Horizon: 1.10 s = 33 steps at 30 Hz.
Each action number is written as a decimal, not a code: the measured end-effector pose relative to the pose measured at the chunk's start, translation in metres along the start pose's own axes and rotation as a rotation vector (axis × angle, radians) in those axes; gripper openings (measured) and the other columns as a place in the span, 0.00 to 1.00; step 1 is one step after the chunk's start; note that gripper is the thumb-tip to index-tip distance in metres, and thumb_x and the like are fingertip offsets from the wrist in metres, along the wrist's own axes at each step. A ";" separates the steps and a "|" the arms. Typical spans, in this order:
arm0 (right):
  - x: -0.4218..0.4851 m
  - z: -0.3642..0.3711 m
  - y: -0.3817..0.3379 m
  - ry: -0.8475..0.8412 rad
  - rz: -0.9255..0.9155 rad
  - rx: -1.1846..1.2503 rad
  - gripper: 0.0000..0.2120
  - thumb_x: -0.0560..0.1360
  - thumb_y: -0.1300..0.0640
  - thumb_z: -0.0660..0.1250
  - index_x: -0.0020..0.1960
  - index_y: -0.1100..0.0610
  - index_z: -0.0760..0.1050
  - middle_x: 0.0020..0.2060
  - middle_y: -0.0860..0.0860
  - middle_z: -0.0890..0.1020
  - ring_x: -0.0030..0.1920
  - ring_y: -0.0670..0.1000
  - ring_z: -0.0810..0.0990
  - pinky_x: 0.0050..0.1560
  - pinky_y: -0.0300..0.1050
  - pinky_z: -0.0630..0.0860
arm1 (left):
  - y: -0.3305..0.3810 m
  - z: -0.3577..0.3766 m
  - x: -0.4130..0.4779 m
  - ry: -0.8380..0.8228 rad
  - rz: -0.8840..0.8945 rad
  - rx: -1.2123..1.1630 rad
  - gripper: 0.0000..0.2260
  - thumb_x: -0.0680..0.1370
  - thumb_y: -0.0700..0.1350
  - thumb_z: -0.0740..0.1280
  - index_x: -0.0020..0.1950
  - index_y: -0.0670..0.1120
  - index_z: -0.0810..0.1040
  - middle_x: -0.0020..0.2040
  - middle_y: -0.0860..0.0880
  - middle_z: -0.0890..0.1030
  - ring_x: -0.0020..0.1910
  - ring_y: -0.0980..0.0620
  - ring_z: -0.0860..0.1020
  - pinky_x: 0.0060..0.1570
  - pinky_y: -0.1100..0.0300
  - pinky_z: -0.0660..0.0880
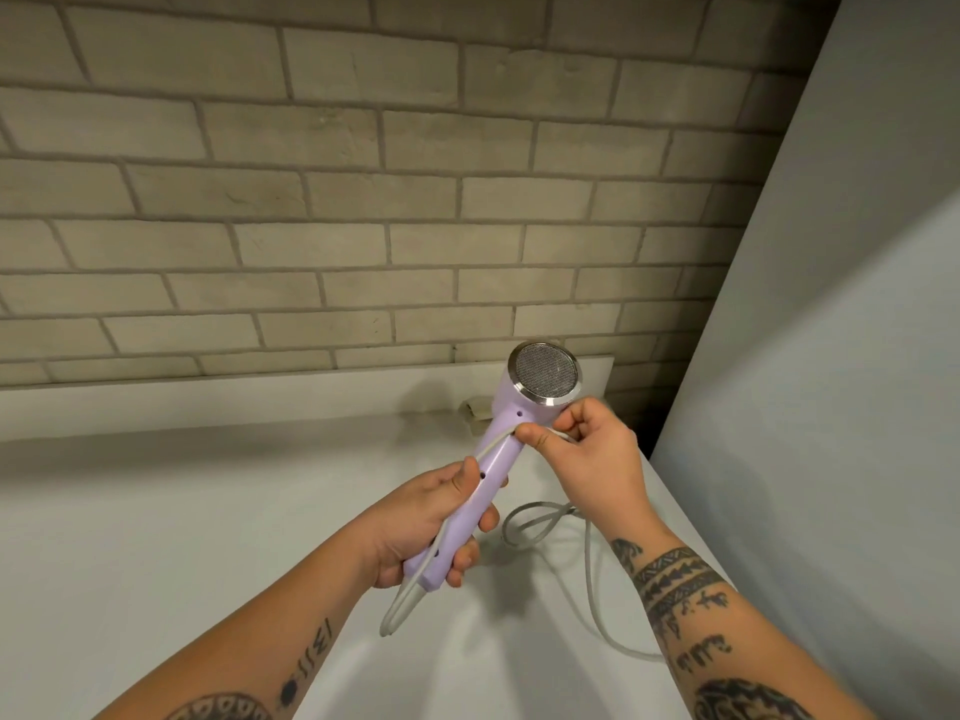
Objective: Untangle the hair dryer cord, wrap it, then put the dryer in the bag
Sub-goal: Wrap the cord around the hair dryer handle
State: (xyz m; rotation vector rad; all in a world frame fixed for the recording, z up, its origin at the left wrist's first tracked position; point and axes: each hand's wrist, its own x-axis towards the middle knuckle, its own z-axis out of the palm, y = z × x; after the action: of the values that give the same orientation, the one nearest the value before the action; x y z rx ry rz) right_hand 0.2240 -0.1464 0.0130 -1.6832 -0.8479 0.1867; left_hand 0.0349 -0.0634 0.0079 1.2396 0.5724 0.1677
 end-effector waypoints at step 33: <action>0.066 -0.040 0.003 -0.966 -0.017 -0.418 0.06 0.70 0.55 0.79 0.44 0.54 0.85 0.37 0.46 0.86 0.40 0.44 0.82 0.48 0.43 0.80 | 0.005 -0.022 -0.013 -0.480 -0.179 0.524 0.29 0.76 0.65 0.69 0.61 0.40 0.72 0.38 0.45 0.79 0.25 0.49 0.76 0.28 0.60 0.75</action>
State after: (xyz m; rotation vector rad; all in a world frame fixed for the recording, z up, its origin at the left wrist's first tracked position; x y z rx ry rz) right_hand 0.2946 -0.1368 0.0424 -1.9632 -1.6976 0.9100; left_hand 0.0132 -0.0487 0.0118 1.6559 0.3075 -0.4489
